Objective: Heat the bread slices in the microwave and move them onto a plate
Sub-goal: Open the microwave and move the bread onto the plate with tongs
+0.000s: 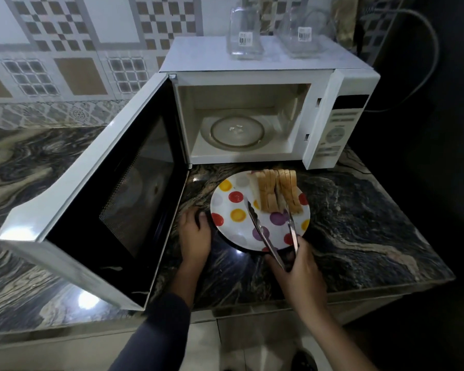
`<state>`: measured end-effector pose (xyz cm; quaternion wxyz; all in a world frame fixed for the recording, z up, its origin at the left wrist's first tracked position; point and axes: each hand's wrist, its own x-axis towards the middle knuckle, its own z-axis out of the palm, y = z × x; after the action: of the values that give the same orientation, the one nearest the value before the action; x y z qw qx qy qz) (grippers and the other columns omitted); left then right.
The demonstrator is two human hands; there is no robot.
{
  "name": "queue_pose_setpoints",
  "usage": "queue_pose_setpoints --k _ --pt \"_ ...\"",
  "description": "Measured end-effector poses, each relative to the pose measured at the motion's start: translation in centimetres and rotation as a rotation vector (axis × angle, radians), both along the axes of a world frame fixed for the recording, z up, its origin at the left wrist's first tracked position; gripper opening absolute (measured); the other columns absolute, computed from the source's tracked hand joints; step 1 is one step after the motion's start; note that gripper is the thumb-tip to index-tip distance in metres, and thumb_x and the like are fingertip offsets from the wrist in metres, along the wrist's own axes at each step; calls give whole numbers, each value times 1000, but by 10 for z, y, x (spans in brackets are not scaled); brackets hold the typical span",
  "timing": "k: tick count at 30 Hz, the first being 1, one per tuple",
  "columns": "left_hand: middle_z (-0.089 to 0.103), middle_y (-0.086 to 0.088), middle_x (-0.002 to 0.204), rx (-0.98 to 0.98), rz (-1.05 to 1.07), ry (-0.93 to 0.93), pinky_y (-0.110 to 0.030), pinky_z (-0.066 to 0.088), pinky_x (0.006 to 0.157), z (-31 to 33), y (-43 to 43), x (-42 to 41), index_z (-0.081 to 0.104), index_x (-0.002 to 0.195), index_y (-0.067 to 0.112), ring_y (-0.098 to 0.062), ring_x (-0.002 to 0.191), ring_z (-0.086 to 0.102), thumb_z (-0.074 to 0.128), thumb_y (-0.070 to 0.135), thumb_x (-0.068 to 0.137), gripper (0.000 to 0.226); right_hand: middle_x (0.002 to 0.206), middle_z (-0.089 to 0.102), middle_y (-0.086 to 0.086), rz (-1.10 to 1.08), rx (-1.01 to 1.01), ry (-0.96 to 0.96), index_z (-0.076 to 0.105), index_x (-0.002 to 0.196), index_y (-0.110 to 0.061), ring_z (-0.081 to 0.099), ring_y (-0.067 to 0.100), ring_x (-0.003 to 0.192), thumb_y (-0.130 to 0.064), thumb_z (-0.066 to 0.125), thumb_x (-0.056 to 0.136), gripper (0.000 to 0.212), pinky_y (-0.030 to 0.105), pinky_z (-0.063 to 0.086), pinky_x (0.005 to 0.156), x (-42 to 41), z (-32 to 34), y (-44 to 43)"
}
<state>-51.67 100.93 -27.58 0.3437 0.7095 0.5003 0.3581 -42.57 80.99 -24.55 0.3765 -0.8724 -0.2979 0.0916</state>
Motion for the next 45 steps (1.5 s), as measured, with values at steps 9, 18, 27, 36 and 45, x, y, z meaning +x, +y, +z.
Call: queue_pose_setpoints --k 9,18,27,36,45 --pt "70 3 101 -662 -458 -643 -29 48 92 75 -24 56 62 101 24 -14 102 64 38 42 95 31 97 62 3 266 325 313 48 111 -29 62 18 86 -37 67 82 36 24 50 69 28 41 62" --pt "69 -2 80 -618 -533 -753 -30 46 73 109 -7 66 65 93 12 -15 75 65 46 39 94 34 101 62 -14 431 336 330 51 117 -29 60 0 86 -36 60 87 32 17 48 71 53 63 85" --pt "61 -5 77 -583 -498 -820 -31 53 75 129 4 77 59 85 10 -18 73 60 50 23 94 18 90 59 -16 443 350 260 60 107 -24 55 -8 77 -28 63 87 21 2 43 66 73 78 81" --pt "57 -1 74 -588 -184 -1046 -20 56 60 147 7 79 58 79 13 -12 69 58 53 20 93 16 94 69 -5 319 407 322 67 95 -25 65 16 96 -19 77 74 23 27 52 85 96 65 68" --pt "61 2 75 -597 -197 -1099 -19 56 64 151 0 77 60 87 12 -7 69 61 53 21 93 13 86 70 -4 366 468 207 71 95 -15 66 9 84 -16 79 70 26 21 52 80 97 84 68"
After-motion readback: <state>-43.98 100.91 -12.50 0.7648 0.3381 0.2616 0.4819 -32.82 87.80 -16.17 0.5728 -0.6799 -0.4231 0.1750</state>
